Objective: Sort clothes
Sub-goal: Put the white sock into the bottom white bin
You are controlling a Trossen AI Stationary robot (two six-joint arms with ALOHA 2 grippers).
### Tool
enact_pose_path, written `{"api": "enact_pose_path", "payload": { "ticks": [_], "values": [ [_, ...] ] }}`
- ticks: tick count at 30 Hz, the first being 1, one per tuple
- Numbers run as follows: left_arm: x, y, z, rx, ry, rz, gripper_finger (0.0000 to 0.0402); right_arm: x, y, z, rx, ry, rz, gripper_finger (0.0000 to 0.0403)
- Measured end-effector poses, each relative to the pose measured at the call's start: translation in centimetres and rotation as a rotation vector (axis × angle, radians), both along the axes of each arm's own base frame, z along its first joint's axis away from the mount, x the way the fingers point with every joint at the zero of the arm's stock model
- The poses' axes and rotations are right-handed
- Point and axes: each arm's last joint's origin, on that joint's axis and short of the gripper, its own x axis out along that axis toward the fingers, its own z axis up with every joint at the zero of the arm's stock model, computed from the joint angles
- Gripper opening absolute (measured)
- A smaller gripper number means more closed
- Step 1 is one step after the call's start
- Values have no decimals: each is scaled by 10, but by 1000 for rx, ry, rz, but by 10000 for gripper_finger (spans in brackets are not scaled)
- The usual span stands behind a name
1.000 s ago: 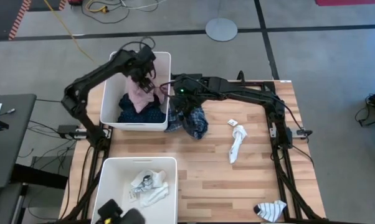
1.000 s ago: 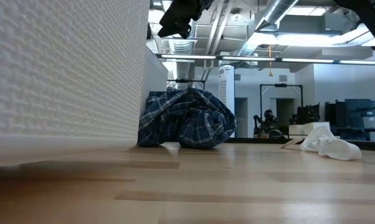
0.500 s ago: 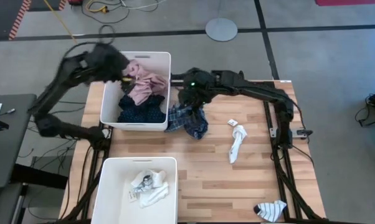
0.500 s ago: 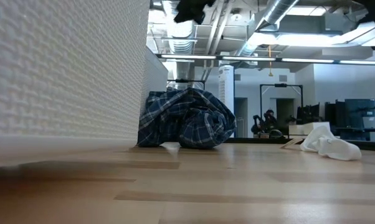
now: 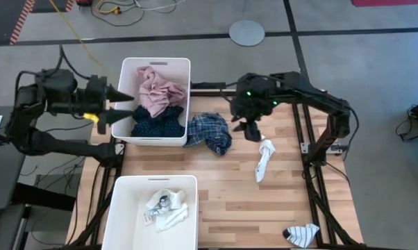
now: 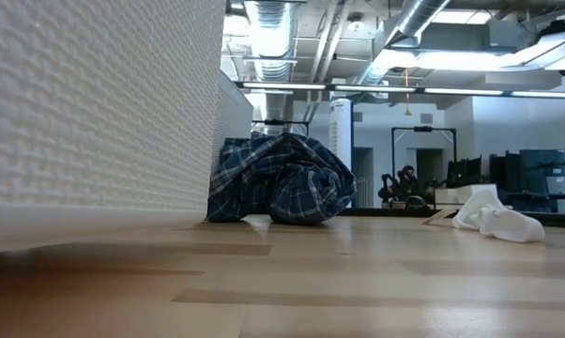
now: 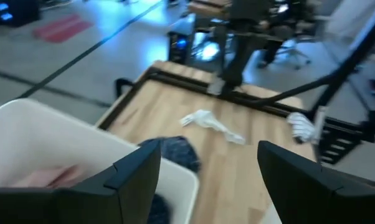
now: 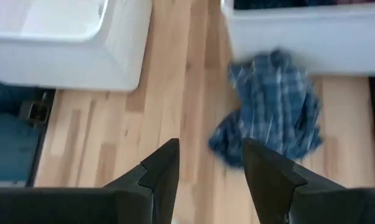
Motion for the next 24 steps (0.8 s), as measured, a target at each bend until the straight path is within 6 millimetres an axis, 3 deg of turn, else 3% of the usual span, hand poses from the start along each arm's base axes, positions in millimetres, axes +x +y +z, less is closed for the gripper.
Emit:
{"api": "enact_pose_path", "payload": {
  "ticks": [5, 13, 19, 24],
  "values": [
    [13, -6, -15, 7, -11, -94, 262, -15, 14, 0, 1, 98, -39, 187],
    [60, -20, -56, 18, 48, -240, 262, -23, 40, 1, 13, 146, 8, 187],
    [87, -46, -70, 68, 32, -406, 262, -34, 63, 8, -17, 118, 91, 187],
    [103, -76, -76, 126, -12, -543, 262, -54, 88, 21, -20, 53, 193, 187]
  ]
}}
